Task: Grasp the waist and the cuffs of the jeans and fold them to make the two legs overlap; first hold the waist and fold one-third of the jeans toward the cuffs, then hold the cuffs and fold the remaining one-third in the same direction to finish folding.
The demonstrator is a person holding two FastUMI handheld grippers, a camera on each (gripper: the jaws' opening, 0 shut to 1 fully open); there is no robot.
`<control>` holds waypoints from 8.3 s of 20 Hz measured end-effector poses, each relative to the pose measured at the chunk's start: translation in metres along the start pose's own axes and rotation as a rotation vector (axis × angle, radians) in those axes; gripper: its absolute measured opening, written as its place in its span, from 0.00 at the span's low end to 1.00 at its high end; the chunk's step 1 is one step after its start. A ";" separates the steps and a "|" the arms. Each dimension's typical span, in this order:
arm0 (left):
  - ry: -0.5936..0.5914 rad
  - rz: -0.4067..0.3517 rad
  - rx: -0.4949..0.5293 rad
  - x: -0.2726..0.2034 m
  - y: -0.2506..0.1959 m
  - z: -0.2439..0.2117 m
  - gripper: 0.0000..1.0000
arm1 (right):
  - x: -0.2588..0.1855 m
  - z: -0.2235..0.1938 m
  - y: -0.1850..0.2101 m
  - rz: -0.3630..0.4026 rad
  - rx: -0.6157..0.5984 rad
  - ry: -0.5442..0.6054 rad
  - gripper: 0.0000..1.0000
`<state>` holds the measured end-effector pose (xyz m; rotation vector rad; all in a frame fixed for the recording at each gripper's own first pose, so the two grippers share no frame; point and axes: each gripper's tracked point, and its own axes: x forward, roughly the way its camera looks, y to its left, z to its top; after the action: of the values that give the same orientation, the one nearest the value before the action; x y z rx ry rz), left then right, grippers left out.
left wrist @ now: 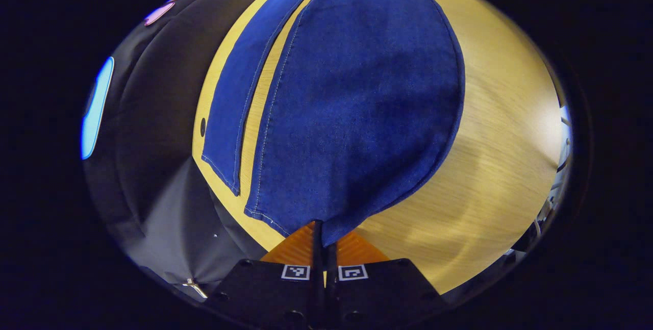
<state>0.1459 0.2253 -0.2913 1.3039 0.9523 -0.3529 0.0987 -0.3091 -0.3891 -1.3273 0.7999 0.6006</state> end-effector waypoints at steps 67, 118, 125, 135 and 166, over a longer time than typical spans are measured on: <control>-0.721 0.128 -1.435 -0.319 0.228 0.223 0.97 | 0.073 0.082 -0.306 -0.225 1.826 -0.064 0.98; -0.699 0.168 -1.736 -0.269 0.148 0.146 0.97 | -0.149 0.202 -0.334 -0.163 1.072 -0.728 0.05; -0.509 0.261 -1.741 -0.182 0.176 0.082 0.97 | -0.127 0.225 -0.280 -0.022 1.074 -0.679 0.66; -0.293 0.212 -1.770 -0.112 0.174 0.062 0.98 | -0.166 0.205 -0.244 0.123 1.204 -0.636 0.93; -0.884 0.107 -1.593 -0.412 0.309 0.246 0.06 | -0.199 0.000 -0.331 -0.121 1.452 -0.459 0.98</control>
<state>0.2165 -0.0301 0.2137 -0.3088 0.1634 0.0113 0.2355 -0.3510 -0.0306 0.1073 0.5261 0.0907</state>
